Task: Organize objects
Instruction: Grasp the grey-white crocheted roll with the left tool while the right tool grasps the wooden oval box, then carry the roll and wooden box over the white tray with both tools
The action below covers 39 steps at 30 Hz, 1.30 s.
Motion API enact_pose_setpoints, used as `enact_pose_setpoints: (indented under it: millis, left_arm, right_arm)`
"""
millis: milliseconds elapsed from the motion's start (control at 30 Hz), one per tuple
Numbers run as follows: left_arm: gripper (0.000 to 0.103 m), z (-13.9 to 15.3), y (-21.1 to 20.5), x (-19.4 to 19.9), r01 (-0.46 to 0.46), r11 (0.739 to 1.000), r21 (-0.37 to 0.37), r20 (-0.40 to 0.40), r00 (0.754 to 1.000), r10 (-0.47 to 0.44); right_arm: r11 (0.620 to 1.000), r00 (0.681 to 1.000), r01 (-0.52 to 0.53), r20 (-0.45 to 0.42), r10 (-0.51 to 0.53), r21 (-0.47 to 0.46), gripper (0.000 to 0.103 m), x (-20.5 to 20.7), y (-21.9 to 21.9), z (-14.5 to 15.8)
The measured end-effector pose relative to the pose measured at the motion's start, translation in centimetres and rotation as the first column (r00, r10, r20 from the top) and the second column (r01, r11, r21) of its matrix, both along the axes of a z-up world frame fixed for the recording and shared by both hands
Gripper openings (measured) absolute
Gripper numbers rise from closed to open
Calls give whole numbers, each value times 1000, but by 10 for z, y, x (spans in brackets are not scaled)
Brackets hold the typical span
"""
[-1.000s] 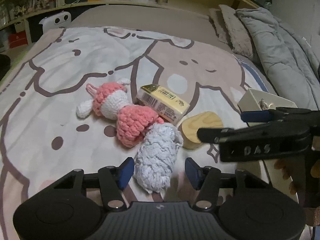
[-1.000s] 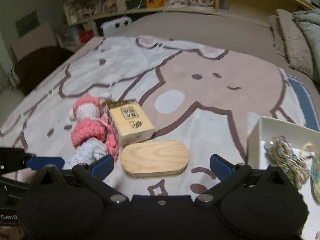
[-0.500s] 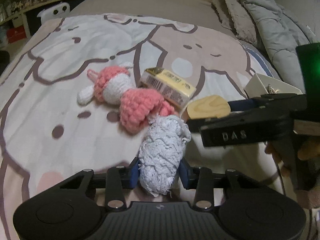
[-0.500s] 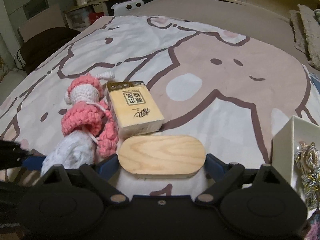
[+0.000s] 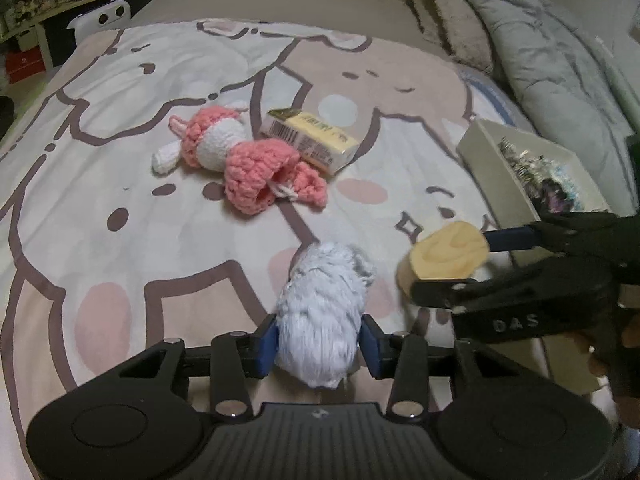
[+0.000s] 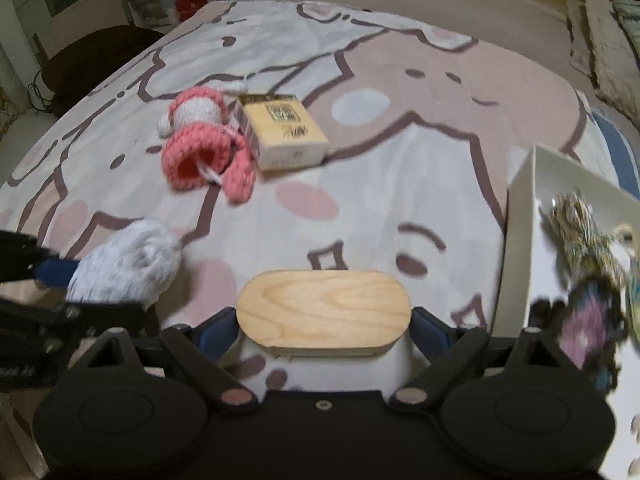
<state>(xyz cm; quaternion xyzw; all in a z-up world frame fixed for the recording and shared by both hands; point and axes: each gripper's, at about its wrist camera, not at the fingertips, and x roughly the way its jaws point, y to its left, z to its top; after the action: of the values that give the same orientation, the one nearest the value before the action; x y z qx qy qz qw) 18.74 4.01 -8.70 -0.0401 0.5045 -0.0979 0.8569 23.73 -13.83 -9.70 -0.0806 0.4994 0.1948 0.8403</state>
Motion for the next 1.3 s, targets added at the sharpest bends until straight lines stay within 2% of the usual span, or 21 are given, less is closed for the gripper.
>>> enact_pose_setpoints:
  millis: [200, 333, 533, 667, 800, 967, 1300]
  left_arm:
    - [62, 3, 3, 2, -15, 1000, -16, 15, 1000, 15]
    - [62, 0, 1, 4, -11, 1000, 4, 9, 1000, 11]
    - [62, -2, -4, 13, 11, 1000, 25, 20, 1000, -12]
    - [60, -8, -5, 19, 33, 999, 25, 3, 999, -33]
    - [45, -13, -5, 21, 59, 998, 28, -22, 998, -59]
    - [41, -8, -7, 17, 69, 997, 34, -9, 998, -69]
    - [41, 33, 9, 3, -28, 1000, 0, 118, 993, 28]
  right_arm:
    - [999, 999, 28, 19, -29, 22, 95, 1, 3, -4]
    - [1000, 999, 16, 45, -16, -9, 93, 1, 8, -7]
    - [1000, 998, 9, 57, -10, 11, 92, 0, 3, -4]
    - [1000, 997, 8, 74, -7, -12, 92, -1, 3, -5]
    - [1000, 997, 7, 77, -7, 2, 92, -2, 1, -4]
    - [999, 995, 19, 94, -21, 30, 92, -4, -4, 5]
    - [992, 975, 74, 201, -93, 99, 92, -28, -23, 58]
